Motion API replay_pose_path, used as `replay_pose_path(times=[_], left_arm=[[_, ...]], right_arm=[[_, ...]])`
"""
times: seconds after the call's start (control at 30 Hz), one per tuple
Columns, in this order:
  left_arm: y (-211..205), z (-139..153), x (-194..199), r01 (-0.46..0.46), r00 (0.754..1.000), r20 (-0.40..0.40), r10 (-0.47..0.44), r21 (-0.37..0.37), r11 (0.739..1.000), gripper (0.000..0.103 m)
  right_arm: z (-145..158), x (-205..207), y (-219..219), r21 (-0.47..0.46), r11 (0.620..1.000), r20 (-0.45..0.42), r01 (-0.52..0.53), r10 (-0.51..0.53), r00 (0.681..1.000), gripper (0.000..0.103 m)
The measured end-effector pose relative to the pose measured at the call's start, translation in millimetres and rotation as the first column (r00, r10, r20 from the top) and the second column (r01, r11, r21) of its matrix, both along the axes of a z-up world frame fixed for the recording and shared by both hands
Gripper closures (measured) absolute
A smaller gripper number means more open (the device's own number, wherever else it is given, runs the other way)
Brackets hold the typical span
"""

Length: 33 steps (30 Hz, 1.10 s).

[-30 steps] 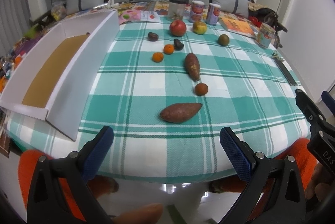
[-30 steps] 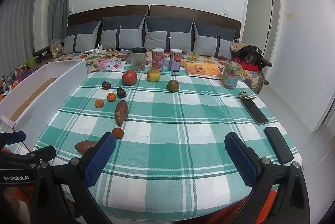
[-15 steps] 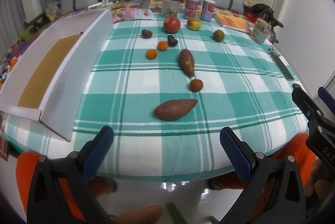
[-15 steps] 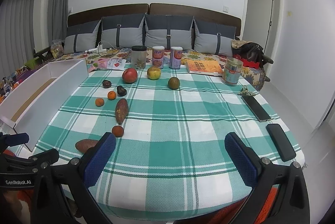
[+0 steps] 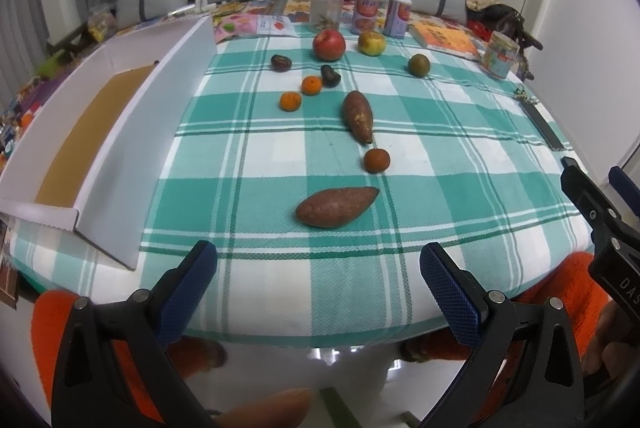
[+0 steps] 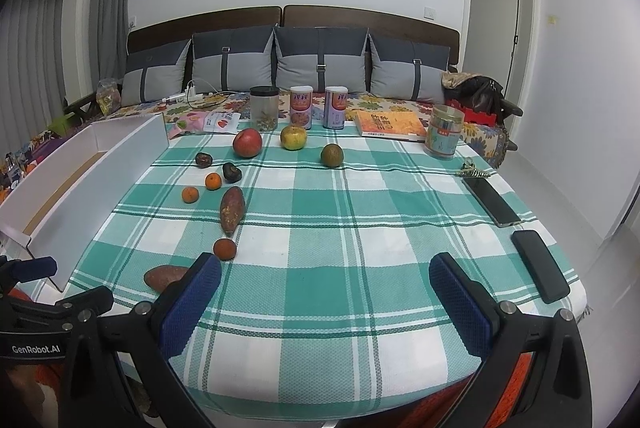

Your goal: Organize fruits

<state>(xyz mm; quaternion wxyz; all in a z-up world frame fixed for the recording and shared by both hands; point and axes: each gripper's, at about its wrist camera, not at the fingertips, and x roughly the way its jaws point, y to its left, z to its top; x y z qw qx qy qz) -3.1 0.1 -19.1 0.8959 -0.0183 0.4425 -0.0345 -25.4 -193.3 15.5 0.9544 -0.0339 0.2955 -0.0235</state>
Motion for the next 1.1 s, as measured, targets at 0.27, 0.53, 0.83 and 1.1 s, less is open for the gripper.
replay_pose_path(times=[0.27,0.53,0.83,1.1], left_arm=[[-4,-12,13,0.03,1.0,0.0,-0.03,0.046,0.998,0.001],[-24,-55,53,0.285,0.949,-0.157,-0.275,0.047,0.957,0.001],[-35,-96,112,0.369,0.911,-0.244,-0.333,0.116,0.922,0.001],[-25,-112,134,0.36,0.906,-0.266,-0.329,0.079,0.929,0.0]], right_arm=[[-8,1,-3,0.016,1.0,-0.019,-0.002,0.002,1.0,0.0],[-27,9,-10,0.032,0.999,-0.068,-0.004,0.006,0.998,0.0],[-53,20,-22,0.071,0.997,-0.151,0.004,0.007,0.989,0.0],[-66,25,-30,0.101,0.995,-0.189,0.011,0.008,0.982,0.0]])
